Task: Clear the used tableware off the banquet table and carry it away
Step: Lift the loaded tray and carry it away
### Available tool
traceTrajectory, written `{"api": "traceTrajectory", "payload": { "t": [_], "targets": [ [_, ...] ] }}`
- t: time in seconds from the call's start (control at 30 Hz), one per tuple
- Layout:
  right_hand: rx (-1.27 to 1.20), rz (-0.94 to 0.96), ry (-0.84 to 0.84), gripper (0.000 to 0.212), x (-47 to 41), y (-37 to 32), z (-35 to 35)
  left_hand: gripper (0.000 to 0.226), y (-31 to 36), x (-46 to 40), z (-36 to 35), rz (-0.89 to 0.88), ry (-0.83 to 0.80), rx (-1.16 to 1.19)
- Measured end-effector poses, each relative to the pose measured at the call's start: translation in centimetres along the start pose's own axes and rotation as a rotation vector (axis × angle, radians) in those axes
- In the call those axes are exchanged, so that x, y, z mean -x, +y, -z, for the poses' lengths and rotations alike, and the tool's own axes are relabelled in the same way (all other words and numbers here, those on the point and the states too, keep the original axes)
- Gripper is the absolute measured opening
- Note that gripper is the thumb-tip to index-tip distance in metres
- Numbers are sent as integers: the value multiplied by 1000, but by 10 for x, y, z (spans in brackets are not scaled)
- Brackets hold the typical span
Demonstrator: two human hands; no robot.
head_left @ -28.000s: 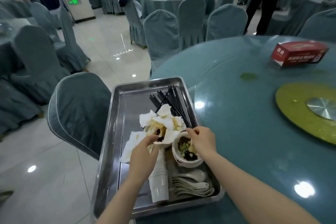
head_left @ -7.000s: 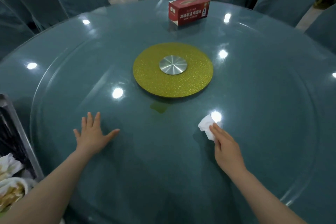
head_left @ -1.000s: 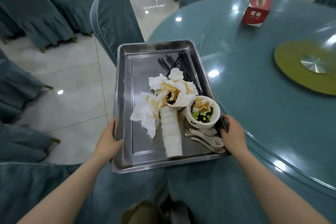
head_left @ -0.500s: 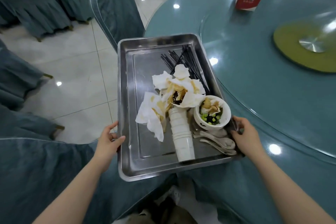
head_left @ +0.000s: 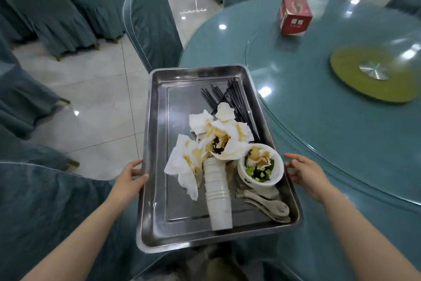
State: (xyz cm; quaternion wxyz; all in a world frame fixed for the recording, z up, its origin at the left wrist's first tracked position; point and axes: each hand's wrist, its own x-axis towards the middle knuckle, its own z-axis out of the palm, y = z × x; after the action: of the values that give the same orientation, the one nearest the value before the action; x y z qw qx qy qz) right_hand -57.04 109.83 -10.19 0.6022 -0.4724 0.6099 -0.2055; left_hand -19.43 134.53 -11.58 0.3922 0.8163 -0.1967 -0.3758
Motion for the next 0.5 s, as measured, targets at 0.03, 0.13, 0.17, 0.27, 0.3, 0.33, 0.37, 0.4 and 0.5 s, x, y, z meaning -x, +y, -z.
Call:
{"api": "traceTrajectory", "payload": {
  "t": [0.03, 0.13, 0.17, 0.27, 0.3, 0.33, 0.37, 0.4, 0.5],
  "targets": [
    [-13, -7, -23, 29, -10, -6, -2, 50, 6, -8, -1, 13, 20, 3],
    [-45, -26, -94, 31, -40, -20, -9, 50, 21, -28, -6, 70, 90, 49],
    [-50, -27, -119, 31, -50, -25, -12, 52, 27, -36, -8, 84, 117, 53],
    [20, 26, -150, 33, -72, -35, -26, 55, 40, -54, -19, 97, 196, 34],
    [59, 60, -147, 36, -77, -38, -30, 53, 42, -57, -24, 95, 218, 24],
    [93, 100, -137, 39, -81, -40, -34, 51, 44, -58, -28, 86, 244, 18],
    [121, 149, -123, 41, -83, -43, -36, 49, 45, -58, -32, 73, 279, 24],
    [145, 199, -109, 41, -86, -47, -39, 47, 46, -57, -34, 60, 323, 36],
    [215, 290, -120, 42, -91, -67, -47, 47, 49, -47, -30, 45, 430, 97]
  ]
}}
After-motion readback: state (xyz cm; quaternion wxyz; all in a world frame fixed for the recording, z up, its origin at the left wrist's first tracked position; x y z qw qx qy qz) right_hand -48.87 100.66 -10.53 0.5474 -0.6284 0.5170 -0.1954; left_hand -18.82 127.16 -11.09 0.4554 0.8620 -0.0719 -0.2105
